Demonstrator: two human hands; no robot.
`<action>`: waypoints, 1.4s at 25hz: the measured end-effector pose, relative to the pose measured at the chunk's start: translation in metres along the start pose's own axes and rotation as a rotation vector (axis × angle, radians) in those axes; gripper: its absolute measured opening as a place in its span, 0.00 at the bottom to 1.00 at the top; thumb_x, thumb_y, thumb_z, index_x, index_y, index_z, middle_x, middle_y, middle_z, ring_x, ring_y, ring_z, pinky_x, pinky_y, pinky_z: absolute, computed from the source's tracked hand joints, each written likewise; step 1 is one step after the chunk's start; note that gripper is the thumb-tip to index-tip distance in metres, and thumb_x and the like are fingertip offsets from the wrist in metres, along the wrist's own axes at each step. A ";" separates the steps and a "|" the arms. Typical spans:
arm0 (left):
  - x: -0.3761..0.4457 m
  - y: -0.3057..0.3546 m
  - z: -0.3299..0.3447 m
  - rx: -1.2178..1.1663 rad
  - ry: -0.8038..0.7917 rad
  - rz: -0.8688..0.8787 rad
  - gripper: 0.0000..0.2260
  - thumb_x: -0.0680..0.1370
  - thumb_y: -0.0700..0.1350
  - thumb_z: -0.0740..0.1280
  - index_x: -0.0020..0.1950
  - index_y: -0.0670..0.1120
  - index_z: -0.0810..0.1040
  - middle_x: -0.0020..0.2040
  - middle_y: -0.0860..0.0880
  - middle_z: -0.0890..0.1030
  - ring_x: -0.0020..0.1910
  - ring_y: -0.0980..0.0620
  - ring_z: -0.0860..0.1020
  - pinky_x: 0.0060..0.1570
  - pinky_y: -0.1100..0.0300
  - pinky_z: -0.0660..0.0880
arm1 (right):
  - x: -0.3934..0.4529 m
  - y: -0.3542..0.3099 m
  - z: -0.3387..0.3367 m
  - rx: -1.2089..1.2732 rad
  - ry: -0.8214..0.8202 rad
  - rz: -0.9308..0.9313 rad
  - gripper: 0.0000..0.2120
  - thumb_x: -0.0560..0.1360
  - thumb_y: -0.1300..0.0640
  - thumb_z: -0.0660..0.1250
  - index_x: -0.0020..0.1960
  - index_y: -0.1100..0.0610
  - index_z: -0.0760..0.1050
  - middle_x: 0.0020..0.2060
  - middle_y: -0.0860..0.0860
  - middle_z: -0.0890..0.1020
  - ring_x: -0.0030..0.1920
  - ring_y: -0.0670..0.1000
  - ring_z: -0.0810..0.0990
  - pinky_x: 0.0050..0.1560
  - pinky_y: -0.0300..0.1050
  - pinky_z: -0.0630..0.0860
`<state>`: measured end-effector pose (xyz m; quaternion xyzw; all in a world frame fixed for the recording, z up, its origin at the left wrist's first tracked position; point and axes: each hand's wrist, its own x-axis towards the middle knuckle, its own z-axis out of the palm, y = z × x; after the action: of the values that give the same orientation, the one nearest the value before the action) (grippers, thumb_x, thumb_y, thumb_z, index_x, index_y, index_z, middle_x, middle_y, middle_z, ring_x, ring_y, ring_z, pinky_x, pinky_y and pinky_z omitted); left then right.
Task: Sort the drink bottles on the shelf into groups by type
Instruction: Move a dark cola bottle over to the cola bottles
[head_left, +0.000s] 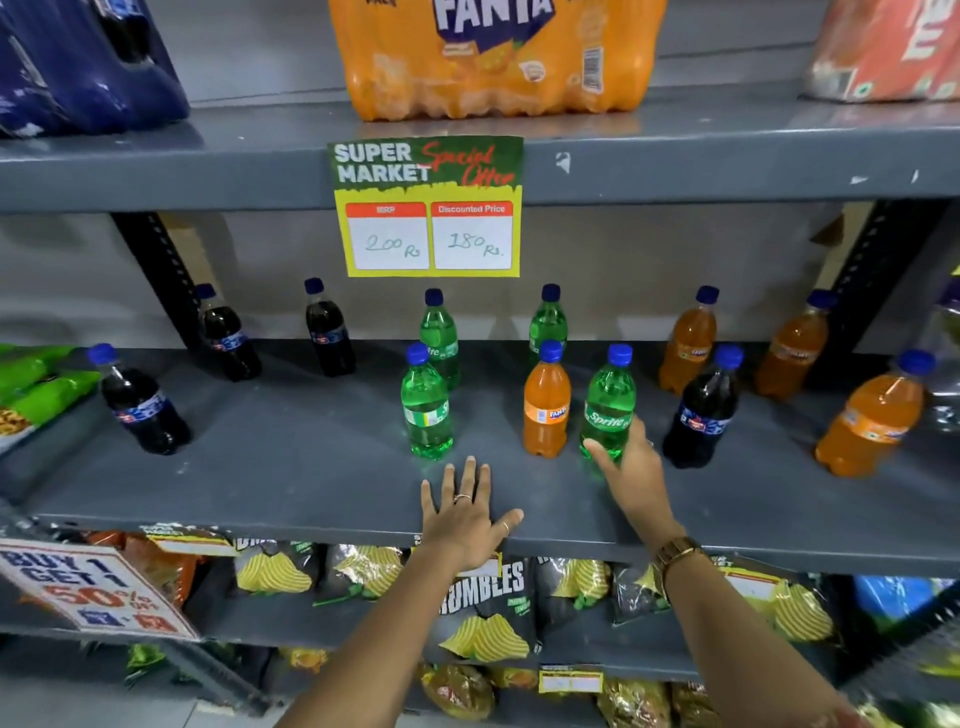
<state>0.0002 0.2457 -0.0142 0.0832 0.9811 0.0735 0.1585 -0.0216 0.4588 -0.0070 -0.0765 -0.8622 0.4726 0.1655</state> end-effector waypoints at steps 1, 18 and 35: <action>0.000 0.000 0.000 0.002 -0.008 0.003 0.34 0.79 0.65 0.46 0.76 0.47 0.38 0.78 0.48 0.36 0.76 0.44 0.36 0.72 0.39 0.35 | -0.003 0.001 0.001 0.020 0.000 0.007 0.29 0.72 0.56 0.70 0.67 0.62 0.61 0.57 0.63 0.78 0.57 0.62 0.76 0.54 0.53 0.73; 0.004 -0.002 0.003 0.011 0.005 0.018 0.34 0.79 0.65 0.45 0.76 0.47 0.38 0.78 0.48 0.36 0.76 0.43 0.36 0.72 0.38 0.36 | 0.003 0.025 -0.031 0.169 0.507 0.374 0.26 0.69 0.58 0.72 0.63 0.58 0.65 0.60 0.62 0.75 0.54 0.67 0.77 0.50 0.69 0.77; -0.018 -0.066 -0.010 -0.170 0.095 0.211 0.24 0.83 0.49 0.54 0.77 0.45 0.51 0.79 0.48 0.49 0.77 0.47 0.46 0.75 0.47 0.45 | -0.082 -0.039 0.039 0.060 0.182 0.197 0.19 0.68 0.58 0.72 0.57 0.59 0.72 0.49 0.61 0.82 0.52 0.63 0.78 0.49 0.52 0.73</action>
<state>0.0051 0.1768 -0.0108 0.1689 0.9635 0.1764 0.1095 0.0416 0.3834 -0.0111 -0.1981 -0.8174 0.5033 0.1981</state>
